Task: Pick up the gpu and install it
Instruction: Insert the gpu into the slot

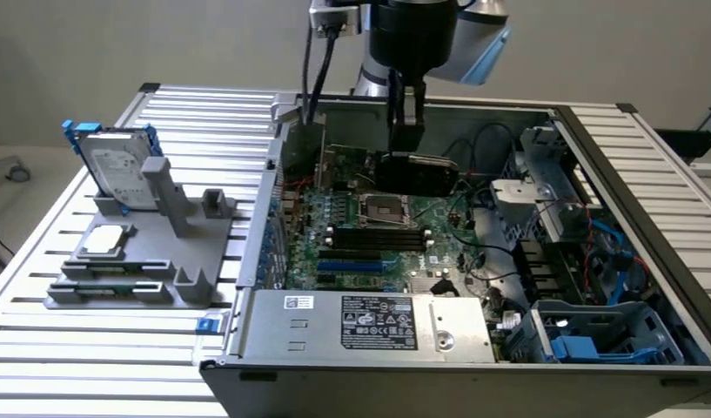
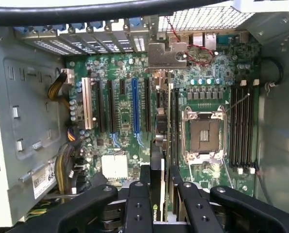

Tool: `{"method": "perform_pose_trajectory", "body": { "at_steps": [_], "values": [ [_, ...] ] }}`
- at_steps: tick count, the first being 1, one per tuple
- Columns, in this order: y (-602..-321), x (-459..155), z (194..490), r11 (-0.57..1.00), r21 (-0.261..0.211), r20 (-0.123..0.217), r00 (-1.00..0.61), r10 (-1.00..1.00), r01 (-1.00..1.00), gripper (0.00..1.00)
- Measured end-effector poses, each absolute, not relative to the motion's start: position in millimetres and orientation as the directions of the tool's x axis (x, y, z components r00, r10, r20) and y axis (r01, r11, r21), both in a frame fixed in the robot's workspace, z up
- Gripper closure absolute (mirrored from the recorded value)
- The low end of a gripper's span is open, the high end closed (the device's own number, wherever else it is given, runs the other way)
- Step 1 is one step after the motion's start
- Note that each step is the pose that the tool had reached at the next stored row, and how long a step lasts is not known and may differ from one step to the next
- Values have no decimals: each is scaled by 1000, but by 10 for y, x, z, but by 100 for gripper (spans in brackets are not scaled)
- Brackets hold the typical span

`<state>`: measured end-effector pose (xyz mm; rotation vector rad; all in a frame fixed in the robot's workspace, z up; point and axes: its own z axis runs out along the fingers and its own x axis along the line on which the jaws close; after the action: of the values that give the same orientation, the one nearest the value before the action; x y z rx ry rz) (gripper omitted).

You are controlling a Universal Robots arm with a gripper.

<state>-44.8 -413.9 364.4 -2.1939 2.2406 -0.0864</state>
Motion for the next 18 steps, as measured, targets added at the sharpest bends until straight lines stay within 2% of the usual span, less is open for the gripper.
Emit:
{"method": "perform_pose_trajectory", "body": {
  "at_steps": [9, 18],
  "values": [
    [-4198, -628, 3562, 4, -60, 35, -7, -999, -998, 74],
    [-4429, -730, 3505, 4, -71, 35, -7, -999, -997, 74]
  ]
}}
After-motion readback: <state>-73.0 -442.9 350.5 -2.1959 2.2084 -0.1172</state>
